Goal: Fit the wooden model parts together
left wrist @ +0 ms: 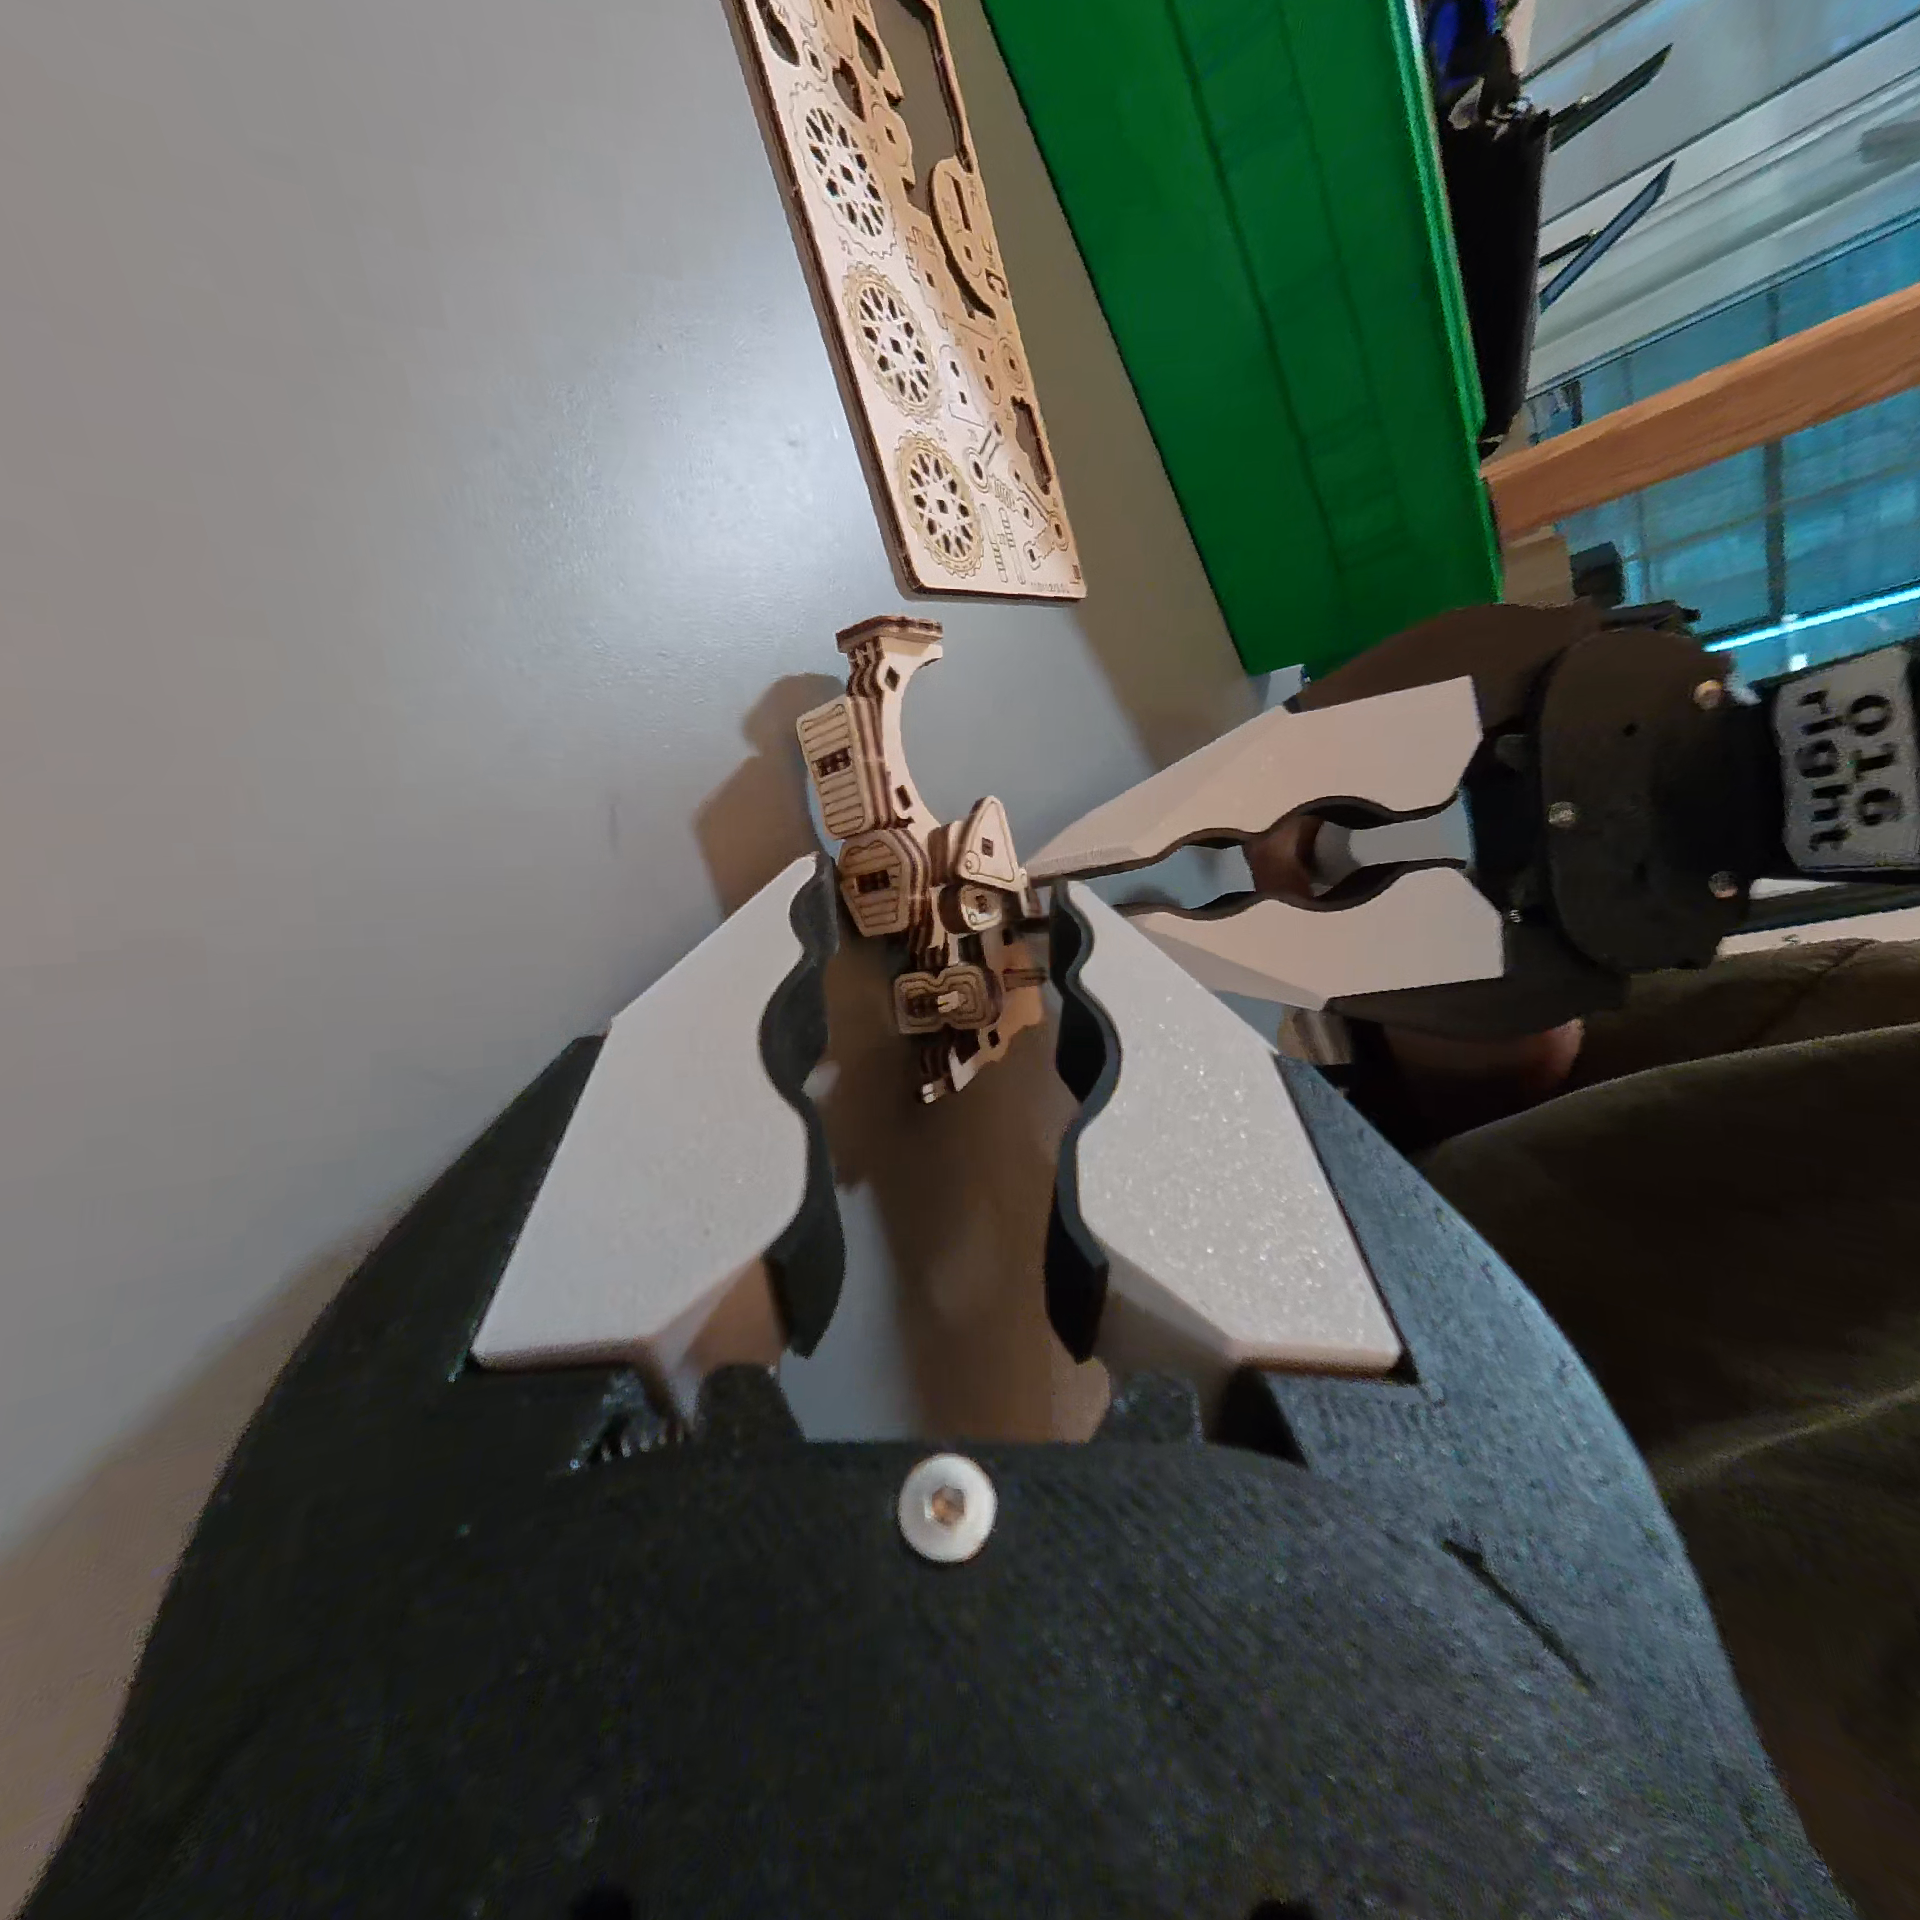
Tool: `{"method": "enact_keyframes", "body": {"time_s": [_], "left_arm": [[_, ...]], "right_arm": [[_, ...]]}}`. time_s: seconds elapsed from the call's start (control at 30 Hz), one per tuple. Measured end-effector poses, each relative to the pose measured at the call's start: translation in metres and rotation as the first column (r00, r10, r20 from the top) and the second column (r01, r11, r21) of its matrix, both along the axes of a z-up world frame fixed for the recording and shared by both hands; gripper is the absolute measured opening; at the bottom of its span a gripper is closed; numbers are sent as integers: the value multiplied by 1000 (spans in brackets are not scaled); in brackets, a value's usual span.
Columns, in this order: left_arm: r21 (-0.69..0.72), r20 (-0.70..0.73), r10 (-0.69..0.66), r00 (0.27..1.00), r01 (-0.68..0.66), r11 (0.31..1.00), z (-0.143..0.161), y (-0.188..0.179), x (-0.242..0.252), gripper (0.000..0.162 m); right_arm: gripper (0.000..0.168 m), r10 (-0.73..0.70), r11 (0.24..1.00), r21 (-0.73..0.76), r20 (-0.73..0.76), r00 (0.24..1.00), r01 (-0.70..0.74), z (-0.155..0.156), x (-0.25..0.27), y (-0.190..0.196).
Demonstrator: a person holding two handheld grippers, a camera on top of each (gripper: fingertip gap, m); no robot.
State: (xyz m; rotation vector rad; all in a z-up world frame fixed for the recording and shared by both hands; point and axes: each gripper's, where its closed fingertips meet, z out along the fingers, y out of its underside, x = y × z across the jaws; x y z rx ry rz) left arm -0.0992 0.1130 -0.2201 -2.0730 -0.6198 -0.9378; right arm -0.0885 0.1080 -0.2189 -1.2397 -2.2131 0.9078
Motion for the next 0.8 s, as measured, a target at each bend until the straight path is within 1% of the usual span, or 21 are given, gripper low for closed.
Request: {"method": "enact_keyframes", "body": {"time_s": [0.03,0.1,0.27,0.43,0.8], "left_arm": [[6,29,-3,1000,3,1000,2,0,1,44],[3,47,-1,999,0,1000,2,-1,0,42],[-15,-26,8,1000,-8,1000,-2,0,-1,38],[-20,-47,9,999,-10,1000,-3,0,-1,36],[-20,-100,-7,995,5,1000,-3,-1,0,36]], "right_arm": [[4,0,1000,2,-1,1000,0,0,0,0],[4,0,1000,1,-3,1000,0,0,0,0],[4,3,1000,-8,-1,1000,-3,0,0,0],[4,5,1000,-5,-1,1000,-5,0,0,0],[4,8,1000,10,-5,1000,-7,0,0,0]]}}
